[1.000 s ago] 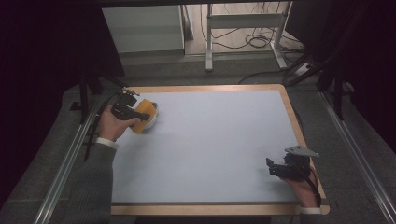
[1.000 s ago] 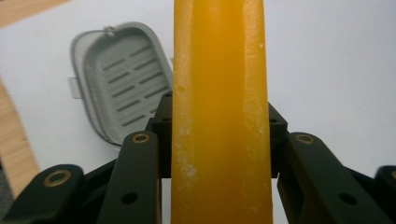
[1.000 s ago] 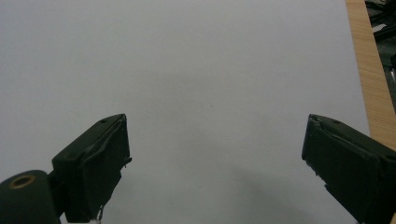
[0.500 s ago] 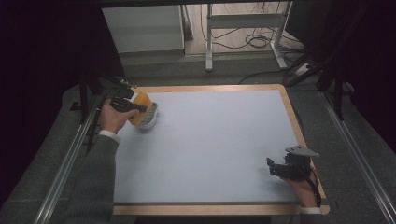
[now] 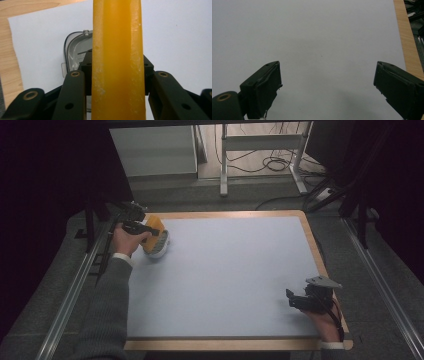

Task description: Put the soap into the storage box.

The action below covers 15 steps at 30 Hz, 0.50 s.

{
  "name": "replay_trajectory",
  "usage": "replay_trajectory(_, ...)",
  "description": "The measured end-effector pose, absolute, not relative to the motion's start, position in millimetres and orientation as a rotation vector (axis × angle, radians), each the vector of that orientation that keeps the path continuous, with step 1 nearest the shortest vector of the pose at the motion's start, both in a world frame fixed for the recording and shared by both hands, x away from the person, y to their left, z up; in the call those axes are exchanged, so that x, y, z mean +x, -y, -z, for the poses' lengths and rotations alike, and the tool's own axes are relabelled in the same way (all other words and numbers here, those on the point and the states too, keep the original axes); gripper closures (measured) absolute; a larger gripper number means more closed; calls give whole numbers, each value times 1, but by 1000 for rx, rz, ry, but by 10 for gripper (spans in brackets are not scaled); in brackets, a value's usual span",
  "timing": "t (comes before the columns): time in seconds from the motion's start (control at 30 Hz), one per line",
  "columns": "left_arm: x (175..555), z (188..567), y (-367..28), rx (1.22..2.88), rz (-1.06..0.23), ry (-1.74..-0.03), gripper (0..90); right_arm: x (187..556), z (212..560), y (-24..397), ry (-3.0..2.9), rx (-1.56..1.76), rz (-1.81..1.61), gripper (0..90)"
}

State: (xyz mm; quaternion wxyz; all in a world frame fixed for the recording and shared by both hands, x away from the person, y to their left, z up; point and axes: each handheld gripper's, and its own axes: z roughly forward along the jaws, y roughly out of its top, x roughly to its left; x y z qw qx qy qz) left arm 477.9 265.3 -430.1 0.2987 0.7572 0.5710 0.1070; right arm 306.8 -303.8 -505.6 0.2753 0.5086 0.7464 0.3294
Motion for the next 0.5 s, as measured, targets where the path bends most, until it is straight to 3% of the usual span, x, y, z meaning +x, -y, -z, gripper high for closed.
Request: replay_trajectory(0.5, 498, 453, -265, 1997, -235, -1586, 609, 309, 509, 305, -2006, 1379, -875, 76)
